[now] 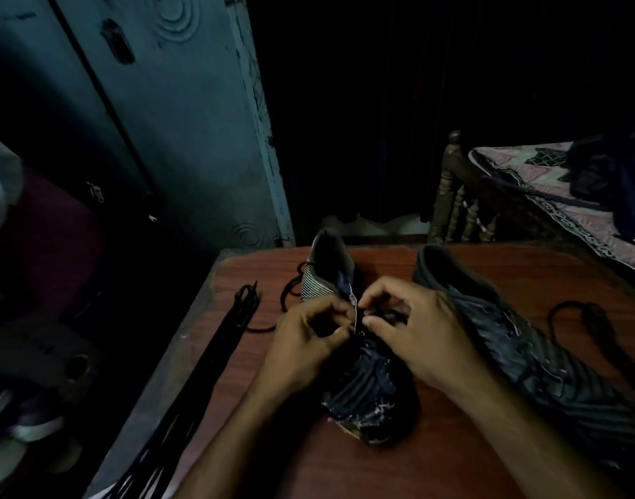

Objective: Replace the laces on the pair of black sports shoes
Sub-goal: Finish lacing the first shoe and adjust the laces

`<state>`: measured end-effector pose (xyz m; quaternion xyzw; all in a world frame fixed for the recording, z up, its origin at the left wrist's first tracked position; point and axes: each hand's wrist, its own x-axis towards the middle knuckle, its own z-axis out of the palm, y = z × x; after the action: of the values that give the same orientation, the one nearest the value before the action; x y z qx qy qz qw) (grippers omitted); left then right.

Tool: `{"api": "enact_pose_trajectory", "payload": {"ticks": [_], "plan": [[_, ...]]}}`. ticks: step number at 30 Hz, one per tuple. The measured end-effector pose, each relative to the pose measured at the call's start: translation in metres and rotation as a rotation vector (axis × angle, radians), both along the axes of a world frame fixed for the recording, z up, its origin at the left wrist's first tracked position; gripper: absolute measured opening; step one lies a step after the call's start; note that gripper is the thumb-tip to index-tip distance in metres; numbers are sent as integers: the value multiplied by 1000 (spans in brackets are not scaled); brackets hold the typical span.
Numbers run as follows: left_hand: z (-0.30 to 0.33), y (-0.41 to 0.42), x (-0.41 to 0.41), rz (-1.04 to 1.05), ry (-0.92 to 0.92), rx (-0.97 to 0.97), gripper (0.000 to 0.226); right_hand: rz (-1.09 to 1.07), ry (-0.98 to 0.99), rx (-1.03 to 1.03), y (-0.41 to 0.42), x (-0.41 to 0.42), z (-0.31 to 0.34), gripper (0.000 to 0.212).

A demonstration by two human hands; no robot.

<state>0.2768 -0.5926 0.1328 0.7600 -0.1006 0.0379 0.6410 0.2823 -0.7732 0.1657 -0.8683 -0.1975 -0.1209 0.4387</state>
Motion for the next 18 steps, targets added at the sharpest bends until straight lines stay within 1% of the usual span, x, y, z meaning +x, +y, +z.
{"api": "enact_pose_trajectory", "payload": {"ticks": [2, 3, 6, 7, 8, 11, 15, 18], "plan": [[5, 2, 0, -10, 23, -6, 10, 63, -35, -44, -5, 2, 3, 27], [6, 2, 1, -11, 18, 13, 9, 84, -83, -95, -8, 3, 3, 27], [4, 1, 0, 32, -65, 134, 24, 99, -191, -207, -11, 8, -1, 25], [2, -1, 0, 54, -88, 162, 25, 94, -200, -216, -11, 9, -2, 22], [0, -3, 1, 75, -100, 178, 22, 91, -199, -218, -12, 11, -3, 17], [-3, -4, 4, 106, -87, 189, 12, 80, -135, -214, -11, 13, -3, 12], [-5, -4, 5, 109, -84, 203, 10, 49, -57, -171, -10, 9, -1, 13], [-6, -6, 3, 121, -82, 161, 10, 22, 27, -81, -5, 4, 1, 12]]}}
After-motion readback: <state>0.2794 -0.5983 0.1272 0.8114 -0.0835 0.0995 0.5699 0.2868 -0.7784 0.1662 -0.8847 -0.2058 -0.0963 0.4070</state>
